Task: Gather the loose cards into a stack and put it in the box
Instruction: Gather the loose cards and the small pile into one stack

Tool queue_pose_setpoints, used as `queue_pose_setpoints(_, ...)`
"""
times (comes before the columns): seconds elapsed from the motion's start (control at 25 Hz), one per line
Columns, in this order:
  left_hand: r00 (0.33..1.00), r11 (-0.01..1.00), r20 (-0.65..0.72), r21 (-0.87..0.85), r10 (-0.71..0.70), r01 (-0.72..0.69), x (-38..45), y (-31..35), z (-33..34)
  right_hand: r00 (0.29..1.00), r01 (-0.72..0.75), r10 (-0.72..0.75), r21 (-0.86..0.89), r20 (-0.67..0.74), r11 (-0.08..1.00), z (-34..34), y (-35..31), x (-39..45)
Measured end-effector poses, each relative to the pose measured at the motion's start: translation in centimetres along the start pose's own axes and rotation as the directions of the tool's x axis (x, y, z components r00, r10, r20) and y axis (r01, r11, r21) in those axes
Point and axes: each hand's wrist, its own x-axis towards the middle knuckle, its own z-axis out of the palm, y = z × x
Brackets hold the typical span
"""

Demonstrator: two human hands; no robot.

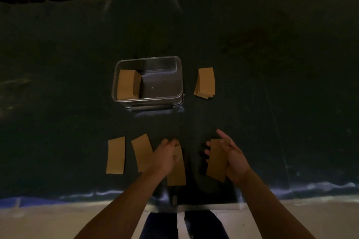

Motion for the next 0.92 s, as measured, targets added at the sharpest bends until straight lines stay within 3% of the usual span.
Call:
queue_pose_setpoints(0.16,0.986,0.998,-0.162,0.026,-0.045,0.05,-1.2,-0.1,-0.5,1.0,-0.006,0.006,-0.013,-0.024,1.0,0.3,0.3,-0.3)
queue_pose_setpoints(0.24,0.99,0.999,-0.134,0.011,-0.044,0.046,-1.3,-0.7,-1.5,0.999,-0.017,0.016,-0.024,-0.03,1.0,0.7,0.4,-0.2)
queue_pose_setpoints(0.32,0.997,0.98,-0.025,-0.187,-0.079,0.073,-1.5,-2.1,-3.2,0.999,-0.03,0.028,-0.066,-0.032,0.997,1.4,0.5,0.1)
queue_pose_setpoints(0.4,0.992,0.944,-0.017,-0.31,-0.122,0.111,-1.3,-4.4,-5.2,0.998,-0.045,0.041,-0.095,-0.036,0.994,2.1,0.7,0.4)
queue_pose_setpoints(0.48,0.984,0.955,-0.02,-0.244,-0.18,0.17,-1.0,-6.7,-6.9,0.998,-0.058,0.055,-0.102,-0.038,0.993,2.9,1.0,0.5)
queue_pose_setpoints(0.6,0.99,0.988,-0.01,0.062,-0.141,0.142,-0.8,-7.8,-7.5,0.998,-0.064,0.061,-0.11,-0.029,0.992,4.3,1.5,0.4)
queue_pose_setpoints(0.68,0.991,0.985,-0.015,0.105,-0.135,0.135,-1.3,-7.8,-7.2,0.998,-0.065,0.063,-0.109,-0.027,0.992,5.2,1.7,0.1)
queue_pose_setpoints(0.8,0.983,0.985,-0.062,-0.027,-0.174,0.172,-2.0,-8.2,-7.5,0.998,-0.064,0.062,-0.09,-0.026,0.994,6.4,2.0,-0.3)
queue_pose_setpoints(0.84,0.988,0.989,-0.036,-0.036,-0.148,0.146,-2.0,-8.2,-8.0,0.997,-0.078,0.078,-0.087,-0.012,0.993,6.8,2.0,-0.4)
queue_pose_setpoints(0.92,0.994,0.974,0.089,-0.213,-0.062,0.08,-2.2,-8.1,-9.5,0.991,-0.127,0.132,-0.144,0.029,0.981,7.8,1.7,-0.7)
